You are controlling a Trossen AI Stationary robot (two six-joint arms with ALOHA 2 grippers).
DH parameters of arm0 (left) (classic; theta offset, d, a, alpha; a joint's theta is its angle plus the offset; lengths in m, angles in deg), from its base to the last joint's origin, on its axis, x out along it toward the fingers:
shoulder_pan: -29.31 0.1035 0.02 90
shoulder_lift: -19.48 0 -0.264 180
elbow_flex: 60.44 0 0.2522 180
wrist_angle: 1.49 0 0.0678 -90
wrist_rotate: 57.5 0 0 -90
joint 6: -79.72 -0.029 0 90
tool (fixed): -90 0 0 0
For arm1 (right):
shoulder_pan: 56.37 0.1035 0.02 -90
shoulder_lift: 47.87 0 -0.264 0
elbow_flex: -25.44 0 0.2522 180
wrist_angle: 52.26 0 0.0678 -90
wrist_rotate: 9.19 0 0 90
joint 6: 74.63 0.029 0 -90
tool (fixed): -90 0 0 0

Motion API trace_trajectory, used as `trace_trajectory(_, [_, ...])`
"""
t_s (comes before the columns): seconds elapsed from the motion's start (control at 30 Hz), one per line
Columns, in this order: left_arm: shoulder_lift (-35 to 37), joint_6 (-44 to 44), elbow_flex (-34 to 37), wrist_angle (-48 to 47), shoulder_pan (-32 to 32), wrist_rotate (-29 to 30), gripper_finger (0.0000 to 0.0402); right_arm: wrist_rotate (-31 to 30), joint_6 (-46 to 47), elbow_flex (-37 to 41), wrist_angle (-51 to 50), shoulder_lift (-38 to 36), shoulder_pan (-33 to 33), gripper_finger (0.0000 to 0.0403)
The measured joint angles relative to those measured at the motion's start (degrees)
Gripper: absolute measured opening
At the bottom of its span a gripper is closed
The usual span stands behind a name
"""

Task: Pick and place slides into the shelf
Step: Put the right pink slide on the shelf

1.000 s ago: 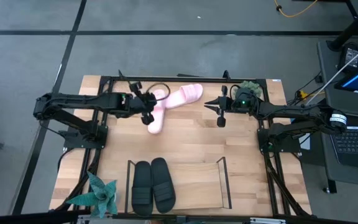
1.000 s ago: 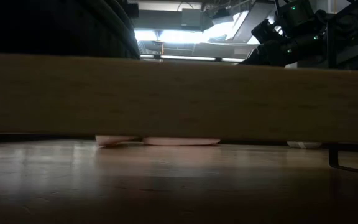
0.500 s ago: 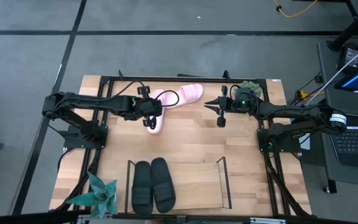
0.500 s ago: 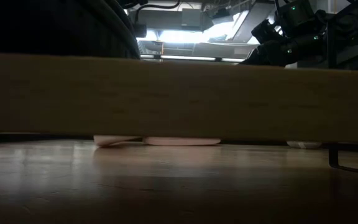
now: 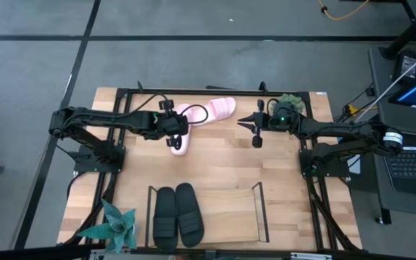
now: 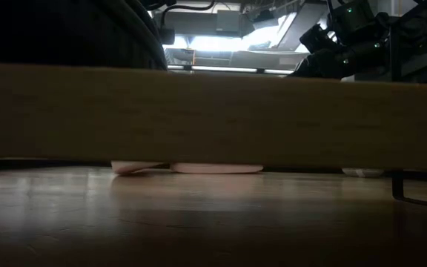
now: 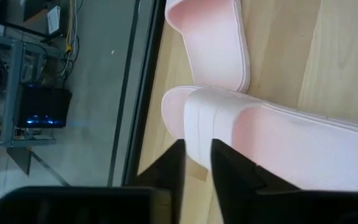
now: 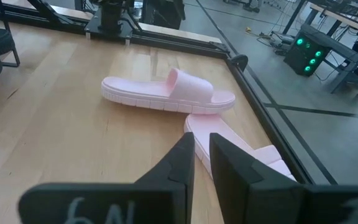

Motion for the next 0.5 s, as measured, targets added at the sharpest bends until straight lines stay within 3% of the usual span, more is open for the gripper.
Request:
trace_trajectory(0.27, [-1.6, 0.1, 0.6, 1.8, 0.0, -1.9, 0.0165, 0.0, 0.0, 0.0, -0.1, 0.0, 0.0, 0.0053])
trace_trajectory(0.5, [-5.3, 0.7, 2.6, 0.5, 0.0, -2.6, 0.0189, 0.0, -0.1, 0.0, -0.3, 0.0, 0.0, 0.0053])
